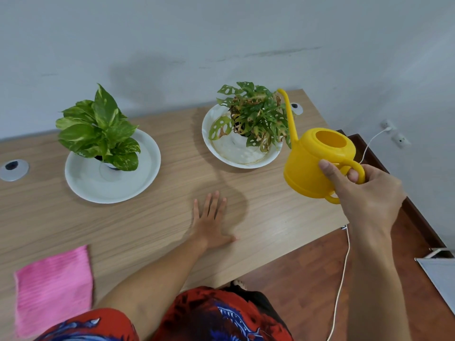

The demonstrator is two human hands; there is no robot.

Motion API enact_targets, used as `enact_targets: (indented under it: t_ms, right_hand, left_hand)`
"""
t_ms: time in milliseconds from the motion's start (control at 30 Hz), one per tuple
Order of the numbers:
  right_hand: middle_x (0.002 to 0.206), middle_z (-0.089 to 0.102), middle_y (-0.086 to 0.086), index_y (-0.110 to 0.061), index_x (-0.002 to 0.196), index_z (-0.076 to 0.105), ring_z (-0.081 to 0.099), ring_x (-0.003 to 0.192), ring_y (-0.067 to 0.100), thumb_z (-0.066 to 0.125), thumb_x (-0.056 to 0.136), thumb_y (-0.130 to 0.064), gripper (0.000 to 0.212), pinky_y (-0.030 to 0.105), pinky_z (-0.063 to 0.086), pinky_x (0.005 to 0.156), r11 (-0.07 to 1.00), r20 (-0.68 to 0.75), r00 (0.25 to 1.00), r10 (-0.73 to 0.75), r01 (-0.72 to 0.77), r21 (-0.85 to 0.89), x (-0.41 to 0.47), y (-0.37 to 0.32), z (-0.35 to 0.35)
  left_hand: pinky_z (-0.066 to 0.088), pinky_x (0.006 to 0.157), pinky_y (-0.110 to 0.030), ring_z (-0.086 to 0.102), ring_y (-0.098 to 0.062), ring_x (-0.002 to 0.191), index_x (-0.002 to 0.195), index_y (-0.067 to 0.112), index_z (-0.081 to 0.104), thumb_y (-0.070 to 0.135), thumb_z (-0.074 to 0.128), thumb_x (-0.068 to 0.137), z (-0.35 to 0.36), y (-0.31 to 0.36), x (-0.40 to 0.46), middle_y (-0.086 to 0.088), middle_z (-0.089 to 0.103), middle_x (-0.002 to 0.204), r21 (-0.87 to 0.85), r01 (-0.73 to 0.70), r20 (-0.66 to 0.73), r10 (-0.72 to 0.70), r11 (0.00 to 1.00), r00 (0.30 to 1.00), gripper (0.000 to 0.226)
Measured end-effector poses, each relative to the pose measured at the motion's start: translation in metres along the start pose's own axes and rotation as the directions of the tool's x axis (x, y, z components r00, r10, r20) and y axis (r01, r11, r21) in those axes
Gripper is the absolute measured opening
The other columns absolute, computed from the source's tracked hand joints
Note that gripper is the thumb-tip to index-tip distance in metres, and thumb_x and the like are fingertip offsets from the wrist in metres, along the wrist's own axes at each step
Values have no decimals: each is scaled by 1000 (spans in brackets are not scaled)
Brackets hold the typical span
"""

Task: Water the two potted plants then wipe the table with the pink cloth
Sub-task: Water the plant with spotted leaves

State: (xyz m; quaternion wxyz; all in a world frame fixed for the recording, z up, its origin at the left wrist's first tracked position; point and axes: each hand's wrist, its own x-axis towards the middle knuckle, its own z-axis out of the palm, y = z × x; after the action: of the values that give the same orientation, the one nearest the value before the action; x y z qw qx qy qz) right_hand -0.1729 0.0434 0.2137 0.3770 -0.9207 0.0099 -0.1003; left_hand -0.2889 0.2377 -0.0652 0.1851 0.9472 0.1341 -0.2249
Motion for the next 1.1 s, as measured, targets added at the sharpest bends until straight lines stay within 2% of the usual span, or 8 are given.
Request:
enact_targets:
  t_ms: [133, 267, 400, 633, 700, 833, 933, 1100]
  right_hand:
    - [64, 60, 28, 5, 65, 50, 45, 55, 21, 81, 71, -60, 72, 47, 53, 61, 999, 34, 999, -41, 40, 28, -11, -11, 2]
    - [65, 59, 26, 3, 64, 49, 45, 56, 20, 82, 72, -57, 68, 48, 52, 61, 998, 77, 996, -55, 51, 45, -19, -20, 5]
    - [64, 60, 25, 1, 63, 50, 45, 55, 20, 82, 71, -58, 68, 48, 50, 59, 997, 86, 994, -69, 66, 33, -22, -26, 8]
    - [62, 60, 21, 1, 64, 50, 49, 56, 21, 81, 70, -62, 70, 50, 54, 60, 997, 71, 995, -71, 68, 42, -13, -30, 17]
    - [58, 56, 14, -3, 62, 47, 49, 57, 20, 81, 71, -61, 67, 49, 53, 61, 996, 68, 995, -79, 76, 46, -8, -32, 18]
    - [56, 50, 3, 2, 66, 52, 46, 55, 17, 80, 71, -62, 71, 43, 49, 60, 994, 59, 993, -99, 96, 47, 6, -33, 22]
    - [54, 49, -1, -9, 62, 50, 45, 53, 15, 77, 69, -69, 66, 36, 44, 58, 994, 62, 992, -108, 106, 35, 16, -32, 25]
    - [54, 48, -6, -15, 59, 50, 46, 53, 13, 78, 66, -69, 61, 36, 46, 60, 996, 42, 997, -70, 67, 67, 27, -28, 23]
  left_hand:
    - [-28, 113, -62, -43, -25, 144, 152, 22, -32, 94, 36, 73, 4, -3, 2, -6, -45, 157, -15, -16, -16, 15, 1000, 1000, 127]
    - [-29, 113, -61, -39, -26, 147, 155, 21, -28, 98, 20, 62, 7, -4, 4, -5, -42, 160, 2, -3, -22, 3, 1000, 1000, 130]
    - [-34, 110, -58, -37, -26, 148, 153, 23, -31, 98, 16, 60, 8, -4, 3, -4, -41, 160, 7, -16, -50, 16, 1000, 999, 128]
    - [-27, 115, -61, -40, -23, 146, 151, 26, -33, 96, 36, 70, 10, -4, 4, -3, -42, 160, -19, -10, -59, 9, 1000, 998, 127]
    - [-29, 114, -60, -41, -23, 146, 153, 25, -31, 94, 39, 72, 9, -4, 3, -4, -42, 160, -29, -14, -62, 12, 999, 998, 128]
    - [-32, 112, -58, -42, -23, 145, 150, 24, -33, 93, 41, 74, 8, -3, 2, -4, -44, 158, -33, -15, -57, 13, 999, 998, 127]
    - [-32, 111, -59, -41, -25, 145, 149, 23, -34, 93, 42, 75, 7, -2, 2, -5, -43, 158, -22, -13, -58, 11, 1000, 998, 127]
    - [-32, 112, -59, -42, -24, 145, 148, 23, -35, 91, 44, 75, 6, 0, 2, -4, -45, 157, -27, -2, -45, 1, 1000, 999, 126]
